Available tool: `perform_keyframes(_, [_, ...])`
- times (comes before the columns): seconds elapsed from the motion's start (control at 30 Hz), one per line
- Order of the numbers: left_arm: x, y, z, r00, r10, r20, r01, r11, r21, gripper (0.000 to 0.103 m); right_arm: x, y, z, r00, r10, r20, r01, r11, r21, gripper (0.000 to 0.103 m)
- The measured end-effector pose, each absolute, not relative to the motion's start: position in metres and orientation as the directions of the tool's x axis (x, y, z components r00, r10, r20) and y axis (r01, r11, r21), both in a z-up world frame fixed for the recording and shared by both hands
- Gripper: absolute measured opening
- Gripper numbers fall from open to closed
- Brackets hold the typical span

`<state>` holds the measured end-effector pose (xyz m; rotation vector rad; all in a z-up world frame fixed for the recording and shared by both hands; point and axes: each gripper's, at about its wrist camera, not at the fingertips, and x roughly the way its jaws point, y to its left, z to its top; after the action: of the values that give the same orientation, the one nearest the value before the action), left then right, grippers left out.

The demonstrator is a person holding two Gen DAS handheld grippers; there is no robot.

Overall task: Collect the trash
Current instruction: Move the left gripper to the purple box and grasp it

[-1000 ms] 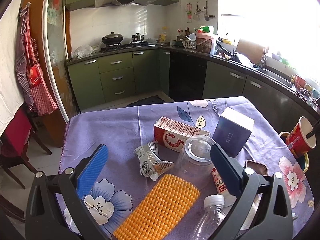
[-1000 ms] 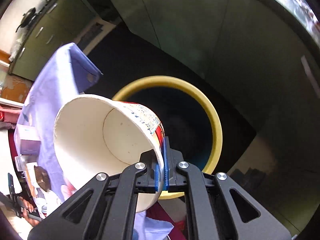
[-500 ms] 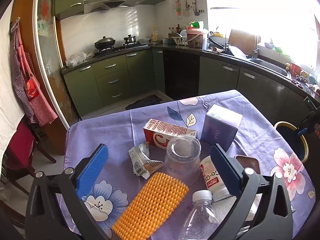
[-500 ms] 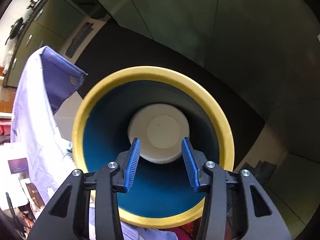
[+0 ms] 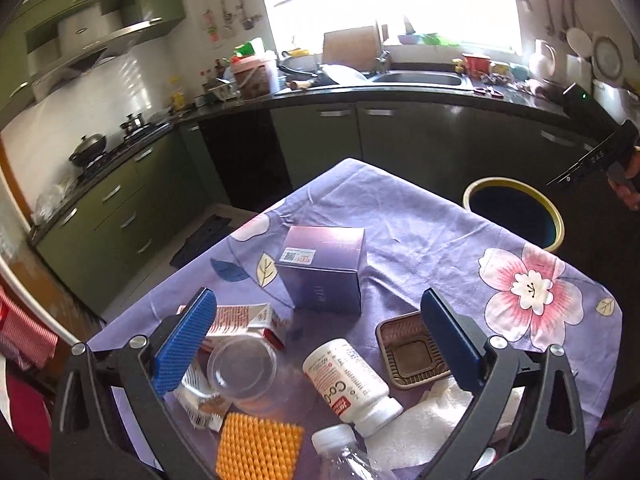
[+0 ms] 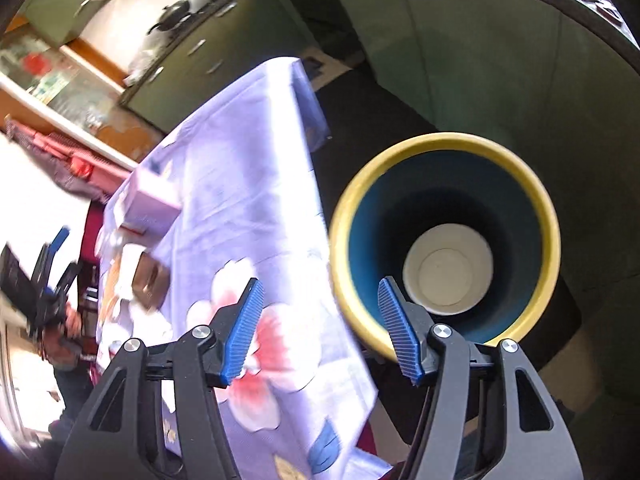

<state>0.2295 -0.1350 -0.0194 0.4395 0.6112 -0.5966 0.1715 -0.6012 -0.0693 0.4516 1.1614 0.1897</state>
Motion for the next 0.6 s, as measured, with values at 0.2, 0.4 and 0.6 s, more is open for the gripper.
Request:
perform_keyframes(0.2, [0.27,-0.164,-0.039,0.559,-0.374,-0.74,0.691,0.703,0.167,0.097,0.165,-0.568,-0.064,0.394,0.414,-0.821,0.032,0.886,0.462,0.061])
perform_keyframes(0.4, [0.302,-0.175,-0.058,0.476,-0.343,-0.81,0.684,0.723,0.096,0.097,0.169,-0.563,-0.065,0.395,0.428,-0.813,0.011,0.883,0.47,0.062])
perform_keyframes(0.6, [0.321,-0.174,-0.07,0.378,-0.34,-0.861,0.661,0.75,-0.007,0.097,0.17,-0.574,-0.074,0.388,0.44,-0.81,0.025,0.873,0.487,0.065])
